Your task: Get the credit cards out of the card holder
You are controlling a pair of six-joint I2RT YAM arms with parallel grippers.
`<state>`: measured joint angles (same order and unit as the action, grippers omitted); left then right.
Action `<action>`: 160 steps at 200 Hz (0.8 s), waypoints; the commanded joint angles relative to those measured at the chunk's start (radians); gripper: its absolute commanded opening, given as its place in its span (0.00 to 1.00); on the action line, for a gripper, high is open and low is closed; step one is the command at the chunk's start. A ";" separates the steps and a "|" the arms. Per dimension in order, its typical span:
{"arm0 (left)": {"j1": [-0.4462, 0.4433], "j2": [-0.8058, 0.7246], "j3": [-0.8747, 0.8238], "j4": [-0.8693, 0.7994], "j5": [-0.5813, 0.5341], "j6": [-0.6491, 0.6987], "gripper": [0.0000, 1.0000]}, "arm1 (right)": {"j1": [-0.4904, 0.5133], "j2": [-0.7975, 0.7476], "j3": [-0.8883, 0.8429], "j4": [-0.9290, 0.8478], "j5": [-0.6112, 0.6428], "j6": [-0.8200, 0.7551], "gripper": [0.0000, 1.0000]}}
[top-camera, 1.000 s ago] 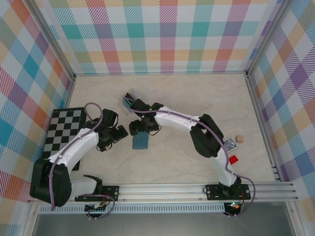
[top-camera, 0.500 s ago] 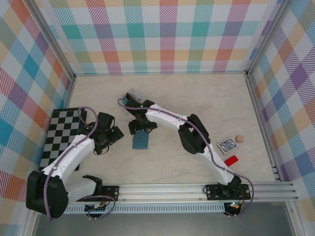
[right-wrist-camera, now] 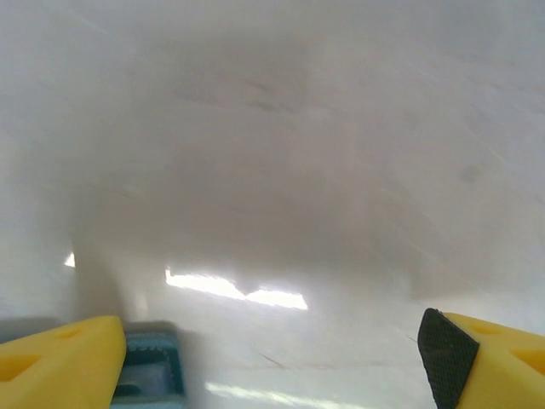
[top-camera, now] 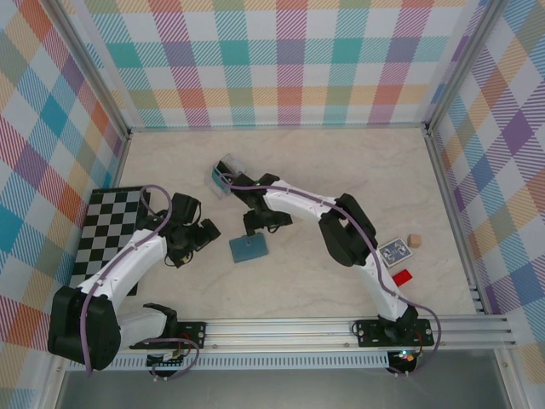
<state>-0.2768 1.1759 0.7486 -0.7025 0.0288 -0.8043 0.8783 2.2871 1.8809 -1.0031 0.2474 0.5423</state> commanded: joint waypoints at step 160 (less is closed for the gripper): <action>-0.107 0.107 -0.194 0.476 0.400 -0.170 0.65 | -0.007 -0.342 -0.407 0.270 -0.465 -0.106 0.61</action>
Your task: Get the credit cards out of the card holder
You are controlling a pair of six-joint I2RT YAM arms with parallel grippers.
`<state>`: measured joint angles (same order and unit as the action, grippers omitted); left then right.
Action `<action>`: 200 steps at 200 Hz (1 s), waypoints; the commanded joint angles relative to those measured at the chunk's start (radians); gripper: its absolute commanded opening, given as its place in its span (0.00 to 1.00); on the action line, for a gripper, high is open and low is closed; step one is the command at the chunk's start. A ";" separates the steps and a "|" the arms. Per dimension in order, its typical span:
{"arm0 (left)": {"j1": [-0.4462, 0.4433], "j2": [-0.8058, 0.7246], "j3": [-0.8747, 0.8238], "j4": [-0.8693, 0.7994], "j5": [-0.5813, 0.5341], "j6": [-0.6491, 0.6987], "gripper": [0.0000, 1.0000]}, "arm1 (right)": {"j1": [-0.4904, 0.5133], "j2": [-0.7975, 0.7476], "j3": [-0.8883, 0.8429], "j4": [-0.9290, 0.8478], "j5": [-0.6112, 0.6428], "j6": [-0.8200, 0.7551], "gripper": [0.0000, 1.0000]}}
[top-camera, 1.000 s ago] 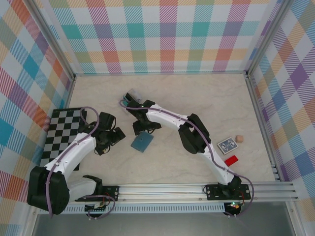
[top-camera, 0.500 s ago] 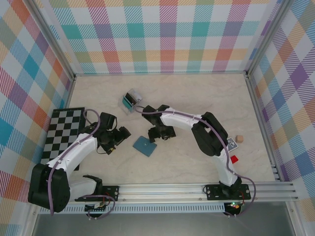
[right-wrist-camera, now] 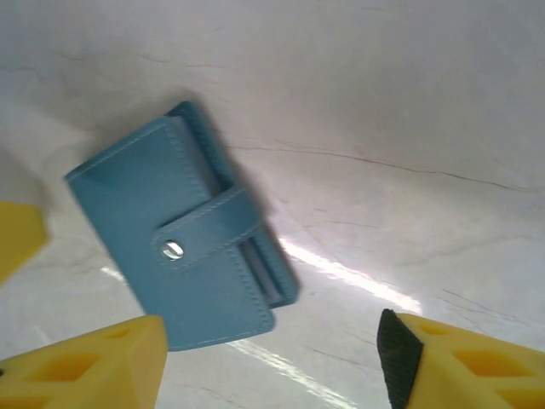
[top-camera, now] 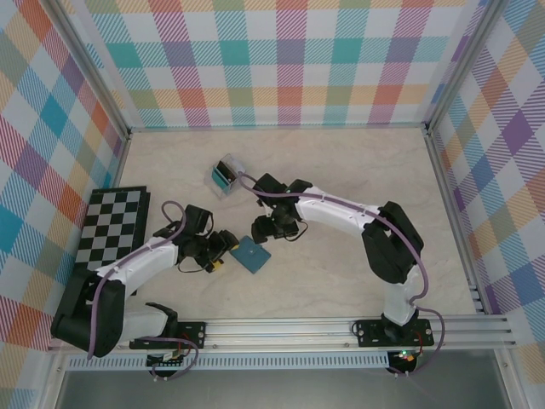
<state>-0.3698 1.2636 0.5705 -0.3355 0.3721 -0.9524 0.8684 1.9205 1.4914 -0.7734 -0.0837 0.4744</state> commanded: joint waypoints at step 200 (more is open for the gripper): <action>-0.018 0.140 -0.115 0.468 0.181 -0.001 0.47 | -0.035 0.149 -0.103 0.103 -0.226 0.057 0.33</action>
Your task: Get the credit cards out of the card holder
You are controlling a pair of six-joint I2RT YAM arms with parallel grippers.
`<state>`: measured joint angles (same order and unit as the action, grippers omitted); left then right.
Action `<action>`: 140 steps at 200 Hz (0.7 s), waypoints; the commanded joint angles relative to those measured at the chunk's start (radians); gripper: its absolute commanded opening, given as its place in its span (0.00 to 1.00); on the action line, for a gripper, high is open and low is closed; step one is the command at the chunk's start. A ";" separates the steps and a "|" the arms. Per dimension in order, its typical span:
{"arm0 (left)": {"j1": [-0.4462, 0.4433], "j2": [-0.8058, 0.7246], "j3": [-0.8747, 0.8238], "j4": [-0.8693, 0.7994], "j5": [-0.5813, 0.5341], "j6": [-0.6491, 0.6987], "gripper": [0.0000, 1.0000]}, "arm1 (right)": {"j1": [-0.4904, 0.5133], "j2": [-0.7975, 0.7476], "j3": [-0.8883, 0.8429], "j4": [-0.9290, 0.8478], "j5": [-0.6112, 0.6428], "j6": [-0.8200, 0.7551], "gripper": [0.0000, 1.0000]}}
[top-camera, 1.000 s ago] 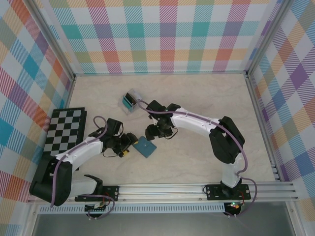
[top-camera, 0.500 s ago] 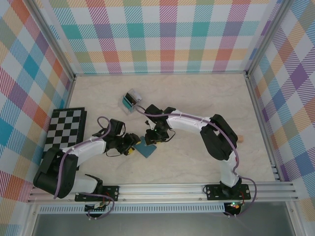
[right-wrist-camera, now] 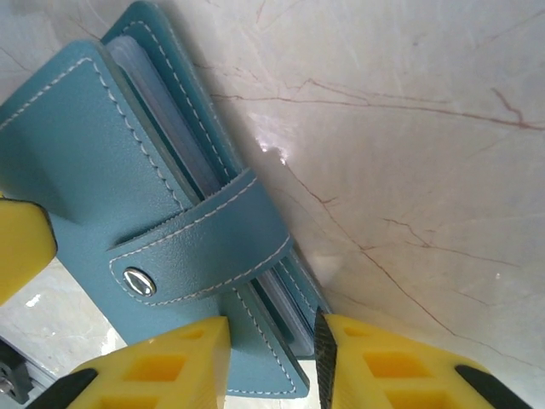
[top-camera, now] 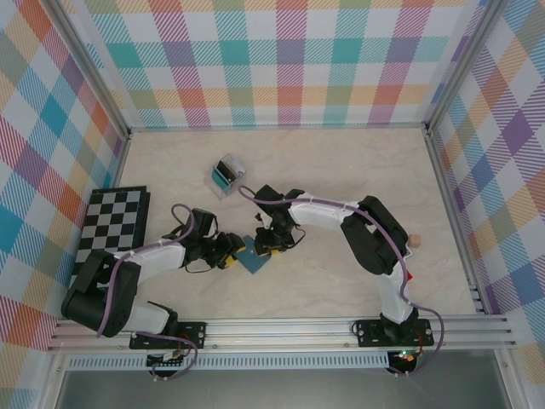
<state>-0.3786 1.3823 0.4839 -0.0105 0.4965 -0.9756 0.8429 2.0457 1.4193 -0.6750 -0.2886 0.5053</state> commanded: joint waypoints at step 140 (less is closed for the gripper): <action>-0.010 -0.038 -0.047 0.256 0.111 0.095 0.17 | -0.050 -0.018 -0.057 0.052 -0.081 0.041 0.32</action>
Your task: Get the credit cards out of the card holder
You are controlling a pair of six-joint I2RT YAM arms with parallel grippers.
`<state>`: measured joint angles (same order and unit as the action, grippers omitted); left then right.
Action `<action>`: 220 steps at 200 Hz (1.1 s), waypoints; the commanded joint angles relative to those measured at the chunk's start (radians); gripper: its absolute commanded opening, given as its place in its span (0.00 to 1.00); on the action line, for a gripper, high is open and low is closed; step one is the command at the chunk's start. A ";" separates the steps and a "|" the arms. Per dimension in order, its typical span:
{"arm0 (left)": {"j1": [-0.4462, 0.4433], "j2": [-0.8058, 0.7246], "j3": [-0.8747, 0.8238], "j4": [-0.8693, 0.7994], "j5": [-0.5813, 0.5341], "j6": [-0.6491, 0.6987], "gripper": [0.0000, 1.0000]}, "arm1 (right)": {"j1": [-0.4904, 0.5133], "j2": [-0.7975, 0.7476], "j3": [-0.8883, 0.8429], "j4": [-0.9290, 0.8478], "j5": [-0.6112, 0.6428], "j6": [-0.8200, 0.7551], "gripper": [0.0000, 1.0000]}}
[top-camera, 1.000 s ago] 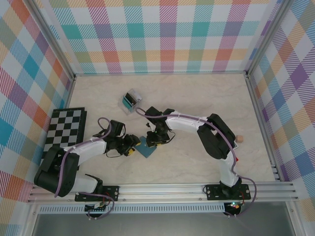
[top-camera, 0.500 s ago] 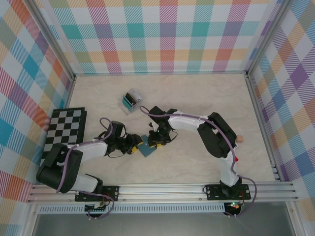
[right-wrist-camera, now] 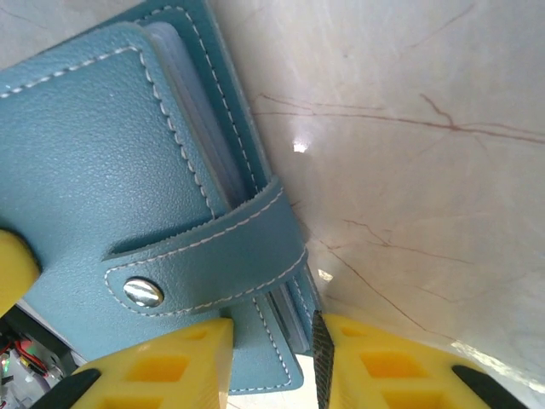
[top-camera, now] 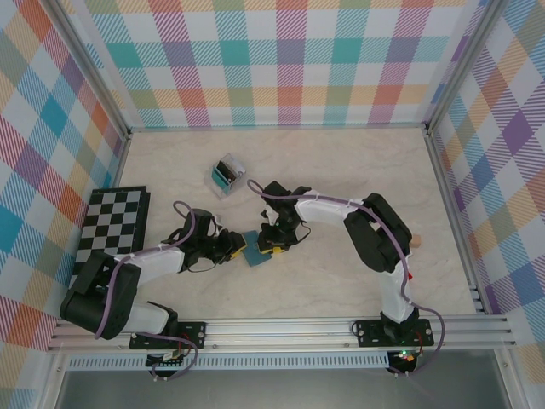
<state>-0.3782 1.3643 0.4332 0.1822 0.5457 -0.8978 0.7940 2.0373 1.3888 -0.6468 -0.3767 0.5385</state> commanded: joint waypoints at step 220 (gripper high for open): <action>-0.016 -0.004 0.067 -0.046 0.026 0.043 0.00 | 0.045 0.022 0.131 -0.065 0.142 -0.066 0.46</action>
<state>-0.3836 1.3594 0.4721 0.1516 0.5625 -0.8696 0.8379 2.0346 1.4948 -0.6708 -0.2653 0.4812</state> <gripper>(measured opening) 0.081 0.472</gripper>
